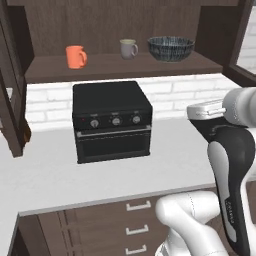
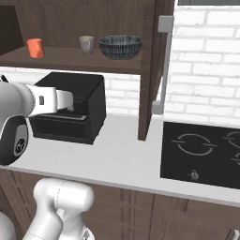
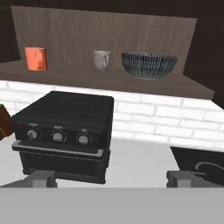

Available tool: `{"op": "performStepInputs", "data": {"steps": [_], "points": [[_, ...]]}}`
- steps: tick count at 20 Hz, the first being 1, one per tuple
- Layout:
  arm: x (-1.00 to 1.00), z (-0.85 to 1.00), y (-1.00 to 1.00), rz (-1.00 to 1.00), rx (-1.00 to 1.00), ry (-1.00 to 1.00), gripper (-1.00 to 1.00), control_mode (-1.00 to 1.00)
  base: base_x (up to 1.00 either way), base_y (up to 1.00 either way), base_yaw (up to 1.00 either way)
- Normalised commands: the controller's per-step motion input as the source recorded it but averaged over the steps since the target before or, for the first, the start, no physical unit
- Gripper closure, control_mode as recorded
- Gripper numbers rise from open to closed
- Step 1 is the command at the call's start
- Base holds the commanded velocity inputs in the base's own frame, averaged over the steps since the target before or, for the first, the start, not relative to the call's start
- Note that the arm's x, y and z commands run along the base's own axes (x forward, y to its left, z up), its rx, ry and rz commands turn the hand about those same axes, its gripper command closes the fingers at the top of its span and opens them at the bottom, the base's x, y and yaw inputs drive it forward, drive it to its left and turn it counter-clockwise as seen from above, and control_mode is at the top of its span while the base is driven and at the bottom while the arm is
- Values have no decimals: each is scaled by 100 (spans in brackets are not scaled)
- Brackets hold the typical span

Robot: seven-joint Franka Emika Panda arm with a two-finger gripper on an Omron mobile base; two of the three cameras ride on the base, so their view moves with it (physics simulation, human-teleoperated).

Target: Gather all objects into one cabinet and sort the glasses and bowls to opposite sides.

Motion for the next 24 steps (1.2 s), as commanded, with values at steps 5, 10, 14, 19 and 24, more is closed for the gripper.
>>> {"op": "performStepInputs", "data": {"steps": [5,10,14,19,24], "points": [[0,0,0,0,0,0,-100,100,-21,-8,28],[0,0,0,0,0,0,-100,100,-32,-29,27],[0,0,0,0,0,0,-100,100,-43,-28,43],[0,0,0,0,0,0,-100,100,-35,-11,46],[0,0,0,0,0,0,-100,100,-9,5,63]]}}
